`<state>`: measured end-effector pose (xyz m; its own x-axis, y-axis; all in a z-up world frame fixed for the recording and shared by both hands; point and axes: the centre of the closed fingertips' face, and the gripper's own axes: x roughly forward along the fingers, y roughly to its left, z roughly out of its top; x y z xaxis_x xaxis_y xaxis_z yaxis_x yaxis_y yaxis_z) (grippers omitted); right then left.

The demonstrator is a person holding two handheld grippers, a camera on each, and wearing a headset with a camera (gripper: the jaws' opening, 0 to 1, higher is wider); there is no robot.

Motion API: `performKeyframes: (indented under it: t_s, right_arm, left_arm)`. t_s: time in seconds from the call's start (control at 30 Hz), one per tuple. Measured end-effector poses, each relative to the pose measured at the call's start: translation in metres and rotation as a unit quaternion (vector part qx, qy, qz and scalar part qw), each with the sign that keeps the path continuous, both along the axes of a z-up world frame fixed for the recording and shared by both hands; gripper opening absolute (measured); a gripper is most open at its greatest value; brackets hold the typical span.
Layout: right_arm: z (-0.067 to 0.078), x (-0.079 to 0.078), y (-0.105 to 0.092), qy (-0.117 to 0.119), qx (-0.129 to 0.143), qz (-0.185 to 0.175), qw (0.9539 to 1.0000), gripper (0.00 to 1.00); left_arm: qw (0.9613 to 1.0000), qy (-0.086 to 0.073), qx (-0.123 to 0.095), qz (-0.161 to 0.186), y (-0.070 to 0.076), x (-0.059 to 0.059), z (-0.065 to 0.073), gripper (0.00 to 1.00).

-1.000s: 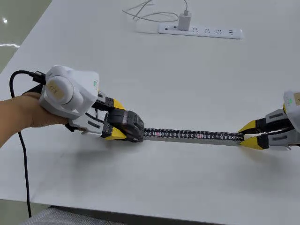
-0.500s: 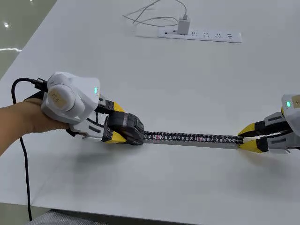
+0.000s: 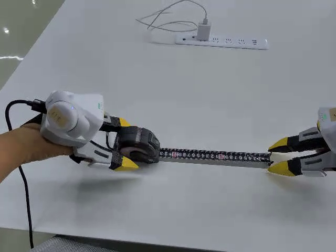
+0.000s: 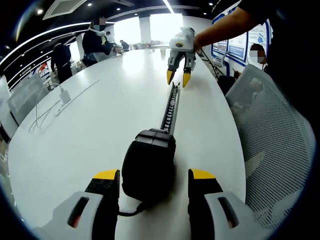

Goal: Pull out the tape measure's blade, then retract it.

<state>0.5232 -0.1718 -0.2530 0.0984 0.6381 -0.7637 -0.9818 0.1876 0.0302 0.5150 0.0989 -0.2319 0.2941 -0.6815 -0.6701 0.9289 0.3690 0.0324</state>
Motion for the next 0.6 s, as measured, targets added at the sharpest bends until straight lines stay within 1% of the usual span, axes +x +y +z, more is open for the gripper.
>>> performKeyframes:
  t_s: [0.03, 0.1, 0.17, 0.2, 0.23, 0.27, 0.3, 0.33, 0.37, 0.4, 0.43, 0.47, 0.5, 0.53, 0.6]
  right_arm:
    - [0.001, 0.000, 0.000, 0.002, 0.003, -0.011, 0.9999, 0.27]
    - [0.002, 0.001, -0.002, 0.006, 0.007, -0.039, 0.9992, 0.30]
    - [0.002, -0.001, -0.004, 0.008, 0.009, -0.054, 0.9985, 0.32]
    - [0.005, -0.004, -0.002, 0.009, 0.017, -0.062, 0.9979, 0.32]
    - [0.006, -0.003, -0.003, 0.006, 0.019, -0.073, 0.9971, 0.33]
    - [0.006, -0.004, -0.005, 0.008, 0.016, -0.093, 0.9955, 0.35]
    - [0.006, -0.005, -0.005, 0.015, 0.020, -0.107, 0.9939, 0.38]
    - [0.007, -0.006, -0.004, 0.014, 0.024, -0.116, 0.9929, 0.40]
    - [0.009, -0.007, -0.004, 0.011, 0.024, -0.125, 0.9918, 0.43]
    - [0.009, -0.008, -0.004, 0.013, 0.023, -0.136, 0.9904, 0.45]
    - [0.010, -0.010, -0.005, 0.020, 0.021, -0.160, 0.9868, 0.47]
    - [0.012, -0.011, -0.002, 0.025, 0.027, -0.169, 0.9850, 0.51]
    - [0.015, -0.012, -0.001, 0.021, 0.032, -0.170, 0.9847, 0.52]
    - [0.018, -0.014, -0.001, 0.012, 0.033, -0.174, 0.9842, 0.53]
    - [0.022, -0.017, 0.001, 0.007, 0.039, -0.182, 0.9824, 0.53]
  left_arm:
    - [0.9999, 0.001, -0.009, 0.013, 0.001, 0.001, 0.002, 0.55]
    - [0.9992, 0.002, -0.022, 0.034, 0.004, 0.000, 0.005, 0.56]
    - [0.9984, 0.009, -0.025, 0.050, 0.008, -0.004, 0.006, 0.58]
    - [0.9974, 0.014, -0.029, 0.065, 0.009, -0.006, 0.007, 0.59]
    - [0.9969, 0.015, -0.033, 0.070, 0.010, -0.008, 0.007, 0.62]
    - [0.9964, 0.012, -0.037, 0.075, 0.010, -0.011, 0.009, 0.62]
    - [0.9956, 0.009, -0.039, 0.085, 0.011, -0.011, 0.011, 0.63]
    - [0.9943, 0.008, -0.041, 0.099, 0.012, -0.011, 0.012, 0.65]
    - [0.9917, 0.012, -0.048, 0.119, 0.013, -0.013, 0.014, 0.69]
    - [0.9903, 0.009, -0.049, 0.129, 0.014, -0.013, 0.016, 0.73]
    - [0.9897, 0.006, -0.046, 0.135, 0.015, -0.016, 0.017, 0.77]
    - [0.9893, 0.007, -0.047, 0.138, 0.014, -0.019, 0.019, 0.78]
    - [0.9886, 0.007, -0.046, 0.143, 0.015, -0.021, 0.019, 0.78]
    - [0.9873, 0.007, -0.044, 0.153, 0.016, -0.024, 0.021, 0.78]
    - [0.9849, 0.010, -0.043, 0.168, 0.018, -0.029, 0.023, 0.79]
